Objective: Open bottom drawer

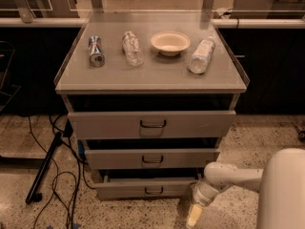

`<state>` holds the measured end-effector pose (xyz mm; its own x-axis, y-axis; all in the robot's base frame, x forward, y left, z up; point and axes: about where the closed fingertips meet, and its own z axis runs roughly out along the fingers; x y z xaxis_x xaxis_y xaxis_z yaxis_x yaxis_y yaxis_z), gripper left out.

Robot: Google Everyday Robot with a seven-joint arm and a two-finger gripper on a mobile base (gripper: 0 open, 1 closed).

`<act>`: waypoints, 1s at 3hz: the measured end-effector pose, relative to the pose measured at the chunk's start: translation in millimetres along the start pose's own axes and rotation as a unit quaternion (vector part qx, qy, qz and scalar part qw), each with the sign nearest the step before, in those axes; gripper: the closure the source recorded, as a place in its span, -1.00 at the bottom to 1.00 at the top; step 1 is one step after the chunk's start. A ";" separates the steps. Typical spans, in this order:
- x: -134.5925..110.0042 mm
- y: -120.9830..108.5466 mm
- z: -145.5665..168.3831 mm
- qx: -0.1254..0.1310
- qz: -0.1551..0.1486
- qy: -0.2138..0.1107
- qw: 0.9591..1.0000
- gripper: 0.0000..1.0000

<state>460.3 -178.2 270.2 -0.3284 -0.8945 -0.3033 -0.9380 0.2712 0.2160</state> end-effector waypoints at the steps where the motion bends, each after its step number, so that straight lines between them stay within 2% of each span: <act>1: -8.8 -15.9 11.4 0.009 0.000 -0.002 1.000 -1.00; 2: -22.7 -58.5 44.6 0.013 0.012 0.003 1.000 -1.00; 3: -23.8 -63.3 44.9 0.017 0.013 0.001 1.000 -1.00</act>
Offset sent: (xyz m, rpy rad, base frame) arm 0.0753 0.0223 -0.0450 -0.0287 -0.0480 -0.0299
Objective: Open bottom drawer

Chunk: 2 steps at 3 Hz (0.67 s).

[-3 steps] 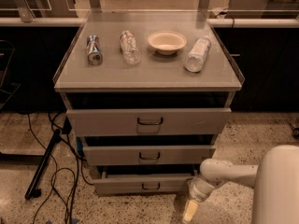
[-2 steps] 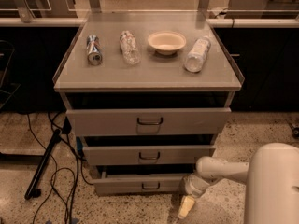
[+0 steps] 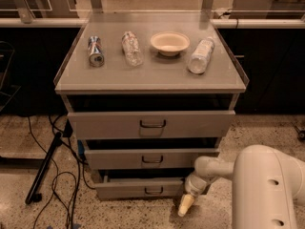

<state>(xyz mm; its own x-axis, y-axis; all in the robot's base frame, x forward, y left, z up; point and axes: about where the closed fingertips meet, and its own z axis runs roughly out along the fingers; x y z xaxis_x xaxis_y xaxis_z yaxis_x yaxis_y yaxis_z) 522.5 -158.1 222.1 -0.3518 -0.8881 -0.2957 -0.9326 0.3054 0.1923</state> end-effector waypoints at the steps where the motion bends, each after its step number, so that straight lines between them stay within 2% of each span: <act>1: -6.0 -4.9 -1.6 0.005 -0.008 -0.003 1.000 -1.00; 2: -13.4 -10.5 4.2 0.006 -0.018 -0.003 1.000 -1.00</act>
Offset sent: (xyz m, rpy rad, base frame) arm 0.0278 0.0165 -0.0038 0.0055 -0.0450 0.0457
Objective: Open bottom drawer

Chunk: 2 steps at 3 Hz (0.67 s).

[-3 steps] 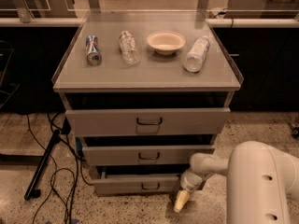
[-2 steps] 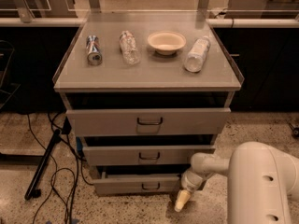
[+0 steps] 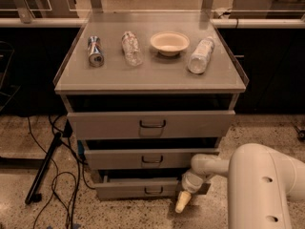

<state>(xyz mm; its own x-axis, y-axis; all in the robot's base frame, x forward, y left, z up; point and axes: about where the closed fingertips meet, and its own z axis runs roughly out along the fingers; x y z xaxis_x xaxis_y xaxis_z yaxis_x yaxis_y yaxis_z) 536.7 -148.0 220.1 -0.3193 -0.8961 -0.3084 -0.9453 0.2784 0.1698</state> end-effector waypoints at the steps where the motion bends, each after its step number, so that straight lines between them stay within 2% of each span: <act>1: 3.3 -1.0 19.8 -0.013 -0.001 0.009 1.000 -1.00; 2: 15.7 1.5 38.9 -0.027 -0.007 0.029 0.999 -1.00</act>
Offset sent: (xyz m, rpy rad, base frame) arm -0.0028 0.0030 -0.0569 -0.0508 0.0676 0.0412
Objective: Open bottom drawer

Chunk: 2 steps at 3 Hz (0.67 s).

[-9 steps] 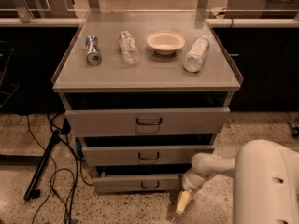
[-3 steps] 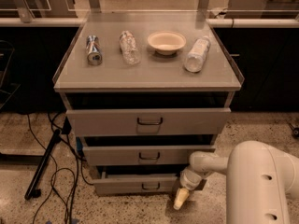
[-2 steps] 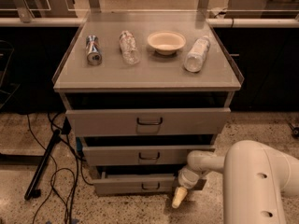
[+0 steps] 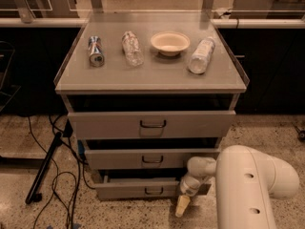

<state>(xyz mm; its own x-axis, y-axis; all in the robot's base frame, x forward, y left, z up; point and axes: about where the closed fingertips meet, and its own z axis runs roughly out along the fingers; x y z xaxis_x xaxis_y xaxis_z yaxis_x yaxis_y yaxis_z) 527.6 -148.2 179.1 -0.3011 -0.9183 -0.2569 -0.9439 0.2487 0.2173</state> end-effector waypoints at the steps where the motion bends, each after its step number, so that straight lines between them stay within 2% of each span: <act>1: 2.8 3.0 -1.9 -0.003 -0.002 0.004 1.000 -1.00; 2: 19.1 32.6 -19.5 -0.026 -0.008 -0.001 1.000 -1.00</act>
Offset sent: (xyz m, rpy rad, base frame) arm -0.0888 -0.0434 0.0617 0.0627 0.1043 0.0643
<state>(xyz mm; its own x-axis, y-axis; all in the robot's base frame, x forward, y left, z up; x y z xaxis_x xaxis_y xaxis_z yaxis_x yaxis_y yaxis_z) 493.8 -163.6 199.6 -0.2870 -0.9215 -0.2616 -0.9401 0.2184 0.2618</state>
